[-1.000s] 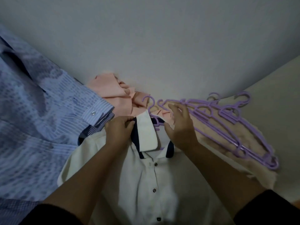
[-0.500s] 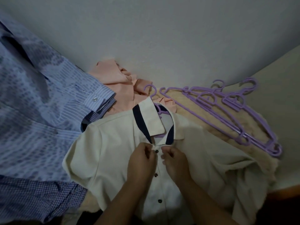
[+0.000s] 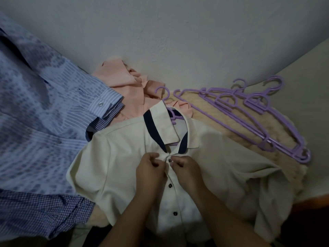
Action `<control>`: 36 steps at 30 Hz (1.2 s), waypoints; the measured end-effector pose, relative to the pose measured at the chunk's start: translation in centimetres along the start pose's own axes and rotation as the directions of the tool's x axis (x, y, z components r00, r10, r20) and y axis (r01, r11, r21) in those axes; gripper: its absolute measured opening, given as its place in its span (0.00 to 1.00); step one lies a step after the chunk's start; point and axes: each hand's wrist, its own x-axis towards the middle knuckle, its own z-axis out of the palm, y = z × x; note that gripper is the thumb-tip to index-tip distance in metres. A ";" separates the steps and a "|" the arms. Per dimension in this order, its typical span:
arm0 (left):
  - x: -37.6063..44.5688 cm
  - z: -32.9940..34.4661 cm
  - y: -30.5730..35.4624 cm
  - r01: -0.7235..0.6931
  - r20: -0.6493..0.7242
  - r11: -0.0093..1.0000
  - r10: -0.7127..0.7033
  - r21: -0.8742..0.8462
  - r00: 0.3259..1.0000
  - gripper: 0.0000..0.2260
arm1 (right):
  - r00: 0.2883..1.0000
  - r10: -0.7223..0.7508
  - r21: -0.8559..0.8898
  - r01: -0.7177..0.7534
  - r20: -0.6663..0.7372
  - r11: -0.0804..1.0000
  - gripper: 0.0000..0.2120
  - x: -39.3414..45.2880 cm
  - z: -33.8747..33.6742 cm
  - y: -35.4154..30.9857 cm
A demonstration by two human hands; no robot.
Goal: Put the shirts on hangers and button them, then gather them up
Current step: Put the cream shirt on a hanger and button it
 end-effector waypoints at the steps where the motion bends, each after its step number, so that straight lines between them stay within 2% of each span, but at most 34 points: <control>1: 0.0 0.0 0.0 0.048 -0.003 0.996 -0.048 -0.079 0.999 0.09 | 1.000 -0.009 -0.014 0.009 -0.002 1.000 0.08 0.1 0.1 -0.2; 4: -0.1 -0.2 0.3 0.236 0.089 0.877 -0.219 -0.419 0.972 0.09 | 1.000 -0.007 -0.003 0.007 -0.010 1.000 0.08 0.5 0.4 -0.6; 8: 0.0 -0.5 0.3 0.300 0.187 0.799 -0.235 -0.522 0.954 0.10 | 0.997 0.074 0.046 -0.074 -0.007 0.996 0.08 0.8 0.2 -1.1; 13: 0.1 -0.4 0.0 0.299 0.217 0.784 -0.213 -0.543 0.953 0.12 | 0.993 0.110 -0.027 -0.109 0.045 0.994 0.13 1.4 0.3 -1.1; 16: 0.2 -0.2 -0.3 0.264 0.211 0.802 -0.175 -0.536 0.962 0.14 | 0.996 0.078 -0.046 -0.077 0.040 0.996 0.11 1.5 -0.1 -1.1; 19: 0.2 -0.1 -0.1 0.229 0.204 0.817 -0.140 -0.530 0.969 0.13 | 0.994 0.111 0.130 -0.111 0.009 0.985 0.05 1.4 -0.4 -1.4; 22: 0.4 0.0 0.0 0.238 0.217 0.798 -0.138 -0.553 0.966 0.12 | 0.984 0.158 0.365 -0.179 0.086 0.914 0.10 1.1 -0.7 -1.8; 24: 0.5 0.0 -0.2 0.235 0.220 0.806 -0.134 -0.543 0.966 0.12 | 0.976 0.173 0.424 -0.213 0.132 0.880 0.09 0.9 -0.8 -2.0; 27: 0.5 0.0 0.0 0.244 0.227 0.814 -0.141 -0.527 0.964 0.09 | 0.981 0.149 0.407 -0.189 0.128 0.894 0.08 0.7 -1.1 -2.0; 30: 0.8 0.1 0.0 0.274 0.250 0.809 -0.162 -0.520 0.955 0.08 | 0.989 0.136 0.365 -0.149 0.059 0.919 0.11 0.5 -0.8 -1.6; 36: 1.4 0.2 0.1 0.296 0.302 0.825 -0.161 -0.481 0.940 0.13 | 1.000 0.016 0.106 -0.016 0.005 0.994 0.09 -0.3 -0.4 -0.7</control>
